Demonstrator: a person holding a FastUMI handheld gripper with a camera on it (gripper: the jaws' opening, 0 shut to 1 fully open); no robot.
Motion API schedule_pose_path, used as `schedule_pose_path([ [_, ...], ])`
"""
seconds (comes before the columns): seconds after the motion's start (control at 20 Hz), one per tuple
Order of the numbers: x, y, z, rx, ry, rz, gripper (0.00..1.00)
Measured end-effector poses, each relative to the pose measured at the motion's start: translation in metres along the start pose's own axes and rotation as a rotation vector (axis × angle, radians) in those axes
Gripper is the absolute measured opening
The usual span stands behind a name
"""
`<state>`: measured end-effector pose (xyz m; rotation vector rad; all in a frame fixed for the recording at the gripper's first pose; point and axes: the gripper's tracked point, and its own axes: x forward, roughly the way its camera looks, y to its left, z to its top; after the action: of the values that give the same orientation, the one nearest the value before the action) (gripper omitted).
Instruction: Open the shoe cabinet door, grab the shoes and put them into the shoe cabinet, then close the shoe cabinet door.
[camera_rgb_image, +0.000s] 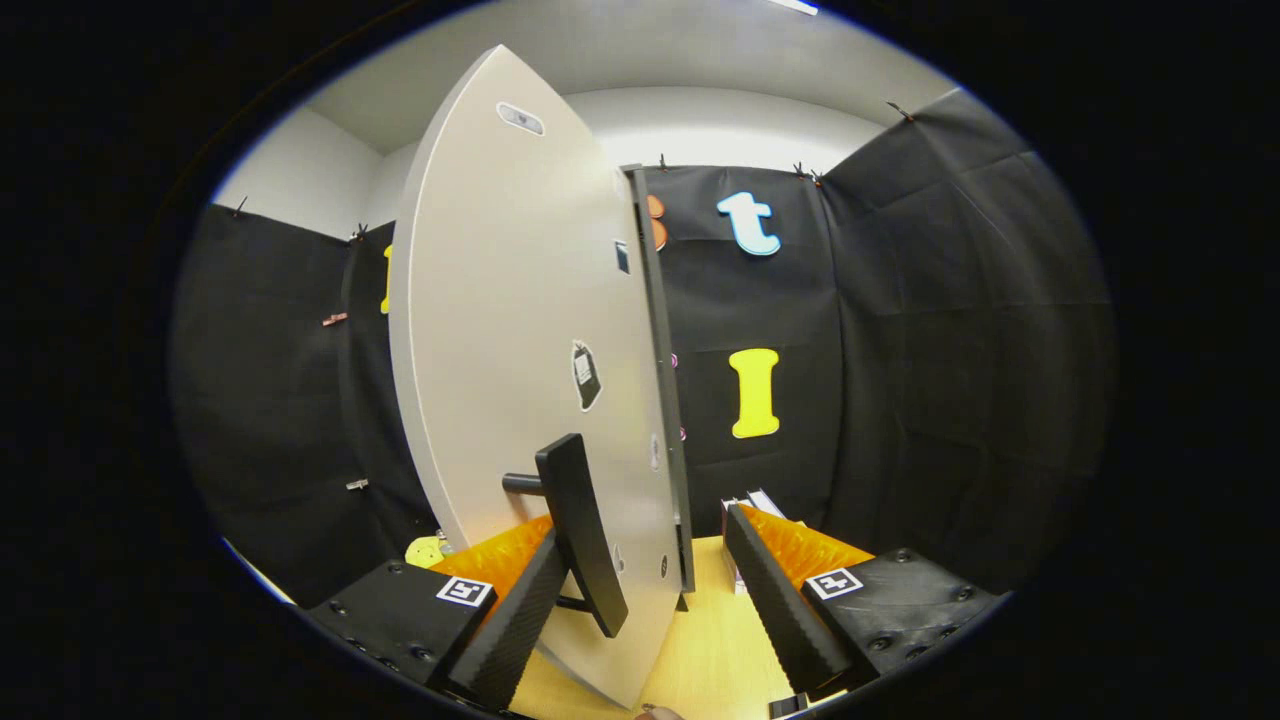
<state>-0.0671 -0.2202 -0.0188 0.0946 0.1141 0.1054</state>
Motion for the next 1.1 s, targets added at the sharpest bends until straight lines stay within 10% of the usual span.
schedule_pose_path([
  [1.1,0.101,0.182,-0.038,-0.041,0.011,0.154,1.0],
])
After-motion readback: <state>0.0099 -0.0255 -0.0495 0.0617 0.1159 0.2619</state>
